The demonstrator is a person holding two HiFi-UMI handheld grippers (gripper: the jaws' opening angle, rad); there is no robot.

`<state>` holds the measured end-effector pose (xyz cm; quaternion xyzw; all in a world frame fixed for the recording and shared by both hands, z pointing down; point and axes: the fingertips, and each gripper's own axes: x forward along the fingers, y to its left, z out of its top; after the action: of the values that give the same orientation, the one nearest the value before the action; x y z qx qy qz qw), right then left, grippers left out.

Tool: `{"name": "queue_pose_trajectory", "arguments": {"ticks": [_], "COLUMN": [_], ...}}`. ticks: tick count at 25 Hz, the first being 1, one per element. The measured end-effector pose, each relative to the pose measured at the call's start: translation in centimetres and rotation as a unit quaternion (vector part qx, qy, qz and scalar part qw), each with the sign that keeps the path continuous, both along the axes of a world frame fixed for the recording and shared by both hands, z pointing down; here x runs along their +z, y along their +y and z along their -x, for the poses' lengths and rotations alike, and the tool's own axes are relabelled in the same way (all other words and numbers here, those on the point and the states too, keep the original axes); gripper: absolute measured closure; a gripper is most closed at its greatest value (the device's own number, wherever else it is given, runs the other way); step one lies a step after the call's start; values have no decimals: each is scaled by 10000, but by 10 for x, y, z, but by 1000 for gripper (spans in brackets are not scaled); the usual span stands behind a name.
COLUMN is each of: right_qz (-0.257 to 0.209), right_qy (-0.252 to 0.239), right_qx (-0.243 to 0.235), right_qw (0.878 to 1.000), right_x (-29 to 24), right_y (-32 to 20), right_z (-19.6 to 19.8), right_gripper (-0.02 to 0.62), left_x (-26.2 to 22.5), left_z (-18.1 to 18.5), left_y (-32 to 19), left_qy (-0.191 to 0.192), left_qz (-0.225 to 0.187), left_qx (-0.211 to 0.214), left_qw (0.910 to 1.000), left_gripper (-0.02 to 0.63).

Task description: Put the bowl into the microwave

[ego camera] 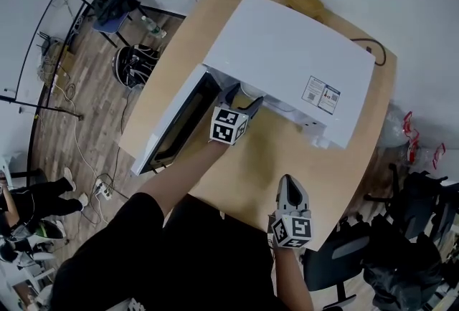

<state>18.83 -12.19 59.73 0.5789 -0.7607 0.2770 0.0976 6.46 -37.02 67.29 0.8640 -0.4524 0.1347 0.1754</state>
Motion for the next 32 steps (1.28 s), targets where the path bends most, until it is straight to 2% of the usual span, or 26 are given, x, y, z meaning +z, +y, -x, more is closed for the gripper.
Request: {"name": "queue_pose_trajectory", "arguments": {"ticks": [3,20,24,29,32], "right_qz": [-14,-64,-62,-144,-184], "right_qy": [63,39,108,277,270], "right_qx": [-3,384,351,286,268], "right_qw": [10000,9992,9993,9991,9991], "right_x": [-1,-12,-11,-19,-23], "right_y": [3,-12,-11,-6,0], "right_z": [-1,-19,-15,-11,-8], "right_gripper": [535,535,535,535,535], "left_x": [4,4,7,14,9], "left_z": [-5,-46,-54,-50,-40], "left_y": [-2,-35,-39,-32,-21], "left_qy": [-176,-11,-161,-263,-92], "left_qz": [-2,-73,-113,31,126], "left_qx": [128,304,425,429,289], "left_qw": [9998,9995,9989,9987,9995], "left_gripper": [259,259,259,259,259]}}
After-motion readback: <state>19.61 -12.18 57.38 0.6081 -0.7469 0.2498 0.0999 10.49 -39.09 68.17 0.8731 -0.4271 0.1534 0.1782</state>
